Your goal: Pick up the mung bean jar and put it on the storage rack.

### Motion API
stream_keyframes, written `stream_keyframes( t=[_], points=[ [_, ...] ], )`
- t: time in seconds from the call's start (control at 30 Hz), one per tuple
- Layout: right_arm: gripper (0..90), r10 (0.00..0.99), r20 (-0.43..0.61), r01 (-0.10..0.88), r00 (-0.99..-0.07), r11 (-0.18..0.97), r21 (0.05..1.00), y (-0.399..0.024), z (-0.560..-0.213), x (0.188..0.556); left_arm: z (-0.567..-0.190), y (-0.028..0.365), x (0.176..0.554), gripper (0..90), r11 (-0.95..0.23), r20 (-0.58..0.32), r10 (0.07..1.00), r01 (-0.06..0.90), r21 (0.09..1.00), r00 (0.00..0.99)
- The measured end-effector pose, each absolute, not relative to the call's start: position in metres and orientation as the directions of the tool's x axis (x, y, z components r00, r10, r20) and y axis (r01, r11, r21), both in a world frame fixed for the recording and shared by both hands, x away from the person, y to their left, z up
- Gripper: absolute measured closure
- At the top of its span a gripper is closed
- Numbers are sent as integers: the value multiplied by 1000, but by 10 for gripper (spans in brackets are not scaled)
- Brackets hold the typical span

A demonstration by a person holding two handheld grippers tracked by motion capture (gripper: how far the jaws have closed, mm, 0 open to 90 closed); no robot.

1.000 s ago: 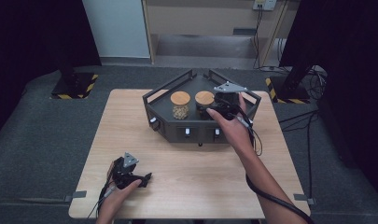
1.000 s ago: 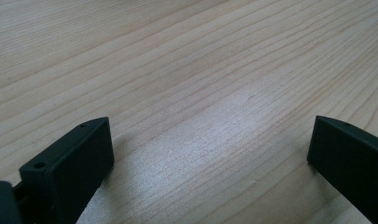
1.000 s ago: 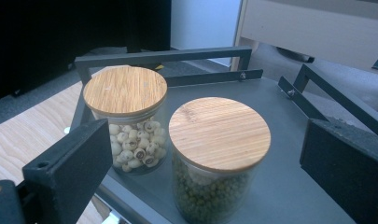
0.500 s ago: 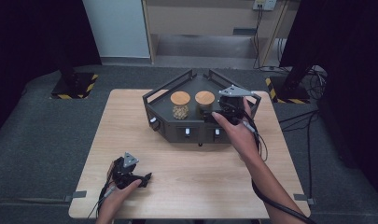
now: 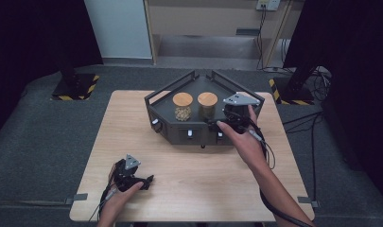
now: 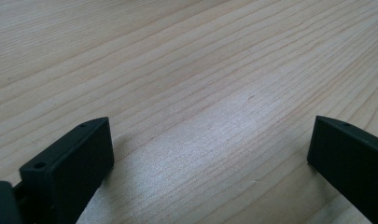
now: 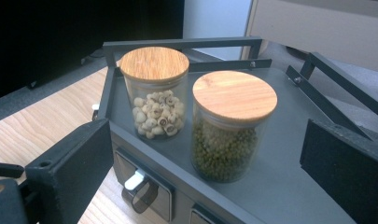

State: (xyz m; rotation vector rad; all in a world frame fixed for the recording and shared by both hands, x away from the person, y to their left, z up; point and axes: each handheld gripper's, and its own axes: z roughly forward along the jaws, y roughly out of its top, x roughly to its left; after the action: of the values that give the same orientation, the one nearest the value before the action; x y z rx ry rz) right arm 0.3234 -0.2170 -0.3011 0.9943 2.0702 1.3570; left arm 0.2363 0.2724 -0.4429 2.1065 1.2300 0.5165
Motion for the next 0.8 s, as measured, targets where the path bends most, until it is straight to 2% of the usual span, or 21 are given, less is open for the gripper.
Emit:
stream_keyframes(
  t=[0.8],
  points=[
    [23, 782, 26, 333, -622, 235, 913, -243, -314, 311, -443, 272, 236, 0, -360, 17, 874, 624, 694, 485]
  ],
)
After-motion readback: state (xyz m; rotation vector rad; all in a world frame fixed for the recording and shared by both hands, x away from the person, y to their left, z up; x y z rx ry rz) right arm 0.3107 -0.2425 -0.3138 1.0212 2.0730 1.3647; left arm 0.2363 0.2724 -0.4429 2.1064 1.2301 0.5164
